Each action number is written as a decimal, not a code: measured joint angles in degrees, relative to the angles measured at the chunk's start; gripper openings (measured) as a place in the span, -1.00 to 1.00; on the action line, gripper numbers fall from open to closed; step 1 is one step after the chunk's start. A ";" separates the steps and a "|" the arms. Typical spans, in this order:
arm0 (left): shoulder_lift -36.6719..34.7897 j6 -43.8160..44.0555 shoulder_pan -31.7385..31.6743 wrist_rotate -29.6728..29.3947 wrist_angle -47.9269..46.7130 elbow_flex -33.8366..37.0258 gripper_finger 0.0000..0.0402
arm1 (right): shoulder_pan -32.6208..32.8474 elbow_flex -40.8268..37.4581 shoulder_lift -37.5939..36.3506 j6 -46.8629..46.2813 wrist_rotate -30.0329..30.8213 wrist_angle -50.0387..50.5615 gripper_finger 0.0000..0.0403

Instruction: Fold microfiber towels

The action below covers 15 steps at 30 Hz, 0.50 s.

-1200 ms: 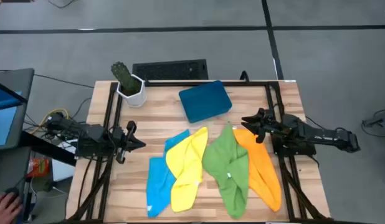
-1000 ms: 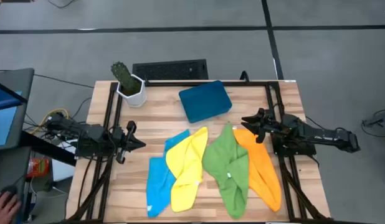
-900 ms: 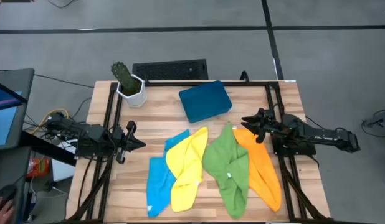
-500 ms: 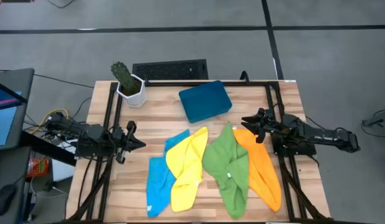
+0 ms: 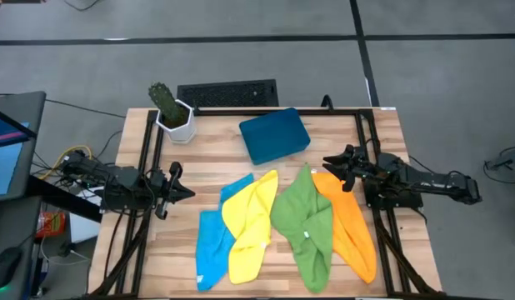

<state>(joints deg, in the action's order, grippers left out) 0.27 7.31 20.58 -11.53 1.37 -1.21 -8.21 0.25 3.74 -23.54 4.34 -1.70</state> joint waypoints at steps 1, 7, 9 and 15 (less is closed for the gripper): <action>0.00 0.02 0.00 0.00 0.00 0.00 -0.98 | -0.02 0.00 0.00 0.01 0.00 0.01 -0.09; 0.00 -5.83 0.02 -1.05 0.07 0.00 -0.98 | -0.01 0.00 0.01 0.01 0.00 0.00 -0.09; 0.00 -12.64 0.00 -1.31 0.09 0.00 -0.98 | -0.01 0.00 -0.01 0.00 0.00 0.00 -0.09; 0.00 -22.50 0.00 -0.95 0.13 0.00 -0.98 | -0.01 0.00 -0.01 0.00 0.01 0.01 -0.09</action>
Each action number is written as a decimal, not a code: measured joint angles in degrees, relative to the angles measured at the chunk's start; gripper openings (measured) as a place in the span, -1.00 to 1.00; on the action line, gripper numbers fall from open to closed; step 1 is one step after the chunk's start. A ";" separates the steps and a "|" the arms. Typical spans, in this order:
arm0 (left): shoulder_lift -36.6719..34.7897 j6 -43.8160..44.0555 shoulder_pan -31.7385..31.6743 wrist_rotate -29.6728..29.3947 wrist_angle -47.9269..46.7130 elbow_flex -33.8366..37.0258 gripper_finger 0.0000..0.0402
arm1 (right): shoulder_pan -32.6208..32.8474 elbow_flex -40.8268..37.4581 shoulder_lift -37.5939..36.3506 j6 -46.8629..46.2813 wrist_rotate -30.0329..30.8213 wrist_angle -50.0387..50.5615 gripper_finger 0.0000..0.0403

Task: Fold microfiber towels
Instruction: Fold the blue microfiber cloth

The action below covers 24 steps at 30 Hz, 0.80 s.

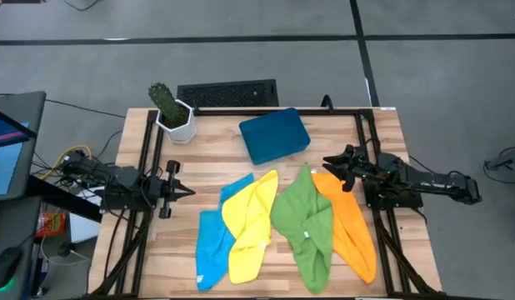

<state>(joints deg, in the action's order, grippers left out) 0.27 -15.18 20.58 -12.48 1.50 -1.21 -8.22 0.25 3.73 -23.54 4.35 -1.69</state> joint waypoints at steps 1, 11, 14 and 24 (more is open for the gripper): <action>0.00 0.73 0.00 0.19 0.02 0.00 -0.98 | -0.01 0.00 0.00 -0.01 0.01 -0.01 -0.09; 0.00 33.47 0.01 1.22 2.13 0.15 -0.98 | -0.42 0.00 0.00 1.80 2.42 -0.20 -0.09; 0.00 44.95 0.00 -1.53 4.63 0.15 -0.98 | -0.97 0.00 0.02 1.97 4.15 -0.84 -0.09; 0.00 66.82 0.00 -32.26 5.42 0.15 -0.98 | -1.67 0.00 0.02 -27.69 5.17 -3.08 -0.09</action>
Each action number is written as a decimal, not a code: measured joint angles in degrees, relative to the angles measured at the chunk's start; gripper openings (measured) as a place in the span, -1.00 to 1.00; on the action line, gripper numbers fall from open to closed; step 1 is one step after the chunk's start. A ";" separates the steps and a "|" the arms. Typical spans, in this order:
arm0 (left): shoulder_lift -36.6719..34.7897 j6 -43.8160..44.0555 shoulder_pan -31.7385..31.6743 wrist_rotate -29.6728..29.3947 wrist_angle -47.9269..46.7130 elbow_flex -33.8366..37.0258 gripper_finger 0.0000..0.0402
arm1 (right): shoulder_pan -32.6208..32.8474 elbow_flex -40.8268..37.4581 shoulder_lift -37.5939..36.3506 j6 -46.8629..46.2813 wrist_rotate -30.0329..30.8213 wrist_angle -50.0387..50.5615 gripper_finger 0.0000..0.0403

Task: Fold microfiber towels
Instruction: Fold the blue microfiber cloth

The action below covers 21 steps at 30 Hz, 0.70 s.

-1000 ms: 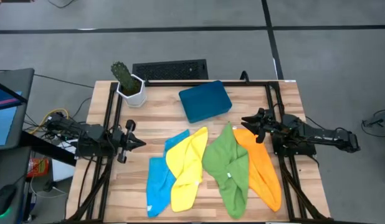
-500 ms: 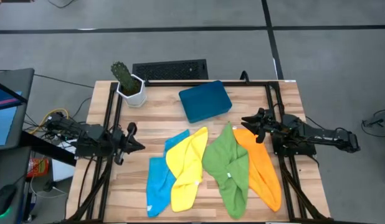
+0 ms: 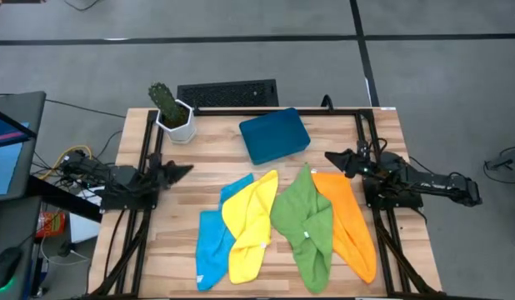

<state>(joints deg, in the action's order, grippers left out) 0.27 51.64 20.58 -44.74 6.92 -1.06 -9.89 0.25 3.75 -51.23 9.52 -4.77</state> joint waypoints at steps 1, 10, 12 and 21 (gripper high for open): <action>0.00 0.51 0.00 -2.88 -0.02 -0.02 -0.98 | 0.00 0.00 -0.02 -0.86 0.00 -0.22 -0.09; 0.00 0.10 0.00 -13.19 -0.60 -0.07 -0.98 | 0.00 0.00 -0.02 0.54 1.28 0.35 -0.09; 0.00 -0.82 0.00 -13.75 -0.87 -0.09 -0.98 | 0.00 0.00 -0.02 0.64 3.17 1.50 -0.09; 0.00 -0.85 0.00 -15.33 -2.78 -0.13 -0.98 | 0.00 0.00 0.00 -0.06 5.44 1.73 -0.09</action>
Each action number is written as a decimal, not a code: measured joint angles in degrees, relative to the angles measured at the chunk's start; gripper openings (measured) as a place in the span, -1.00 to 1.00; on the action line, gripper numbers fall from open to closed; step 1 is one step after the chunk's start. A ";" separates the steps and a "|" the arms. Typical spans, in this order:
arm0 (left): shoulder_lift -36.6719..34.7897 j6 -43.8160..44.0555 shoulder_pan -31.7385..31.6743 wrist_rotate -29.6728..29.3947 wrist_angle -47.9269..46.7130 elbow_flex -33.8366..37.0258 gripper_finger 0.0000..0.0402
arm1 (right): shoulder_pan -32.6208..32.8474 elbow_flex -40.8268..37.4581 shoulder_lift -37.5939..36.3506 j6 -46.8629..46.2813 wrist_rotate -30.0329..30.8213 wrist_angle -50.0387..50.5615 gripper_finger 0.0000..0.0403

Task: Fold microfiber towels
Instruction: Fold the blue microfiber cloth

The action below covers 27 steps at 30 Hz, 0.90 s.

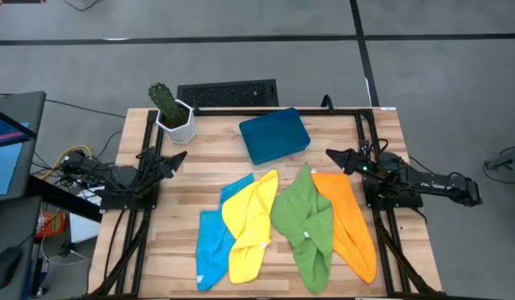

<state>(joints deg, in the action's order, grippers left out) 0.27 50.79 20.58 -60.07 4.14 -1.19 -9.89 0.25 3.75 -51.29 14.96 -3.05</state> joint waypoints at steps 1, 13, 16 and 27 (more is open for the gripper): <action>0.00 0.01 0.00 -0.33 -0.52 0.00 -0.98 | 0.00 0.00 0.00 -0.89 0.02 -0.04 -0.09; 1.46 -1.68 0.02 13.31 18.11 0.00 -0.83 | 0.11 9.19 7.80 7.56 0.00 -10.01 -0.09; 4.63 -10.00 0.02 16.98 28.57 -1.88 -0.66 | 0.11 15.31 15.87 13.15 -0.82 -9.44 -0.09; 27.19 -2.84 0.02 32.71 -2.40 -28.00 -0.19 | 5.06 43.36 48.29 37.15 -6.32 4.80 0.02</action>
<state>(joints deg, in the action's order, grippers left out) 27.46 47.96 20.60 -27.36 1.74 -29.20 -4.83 43.62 52.04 -14.15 8.64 1.75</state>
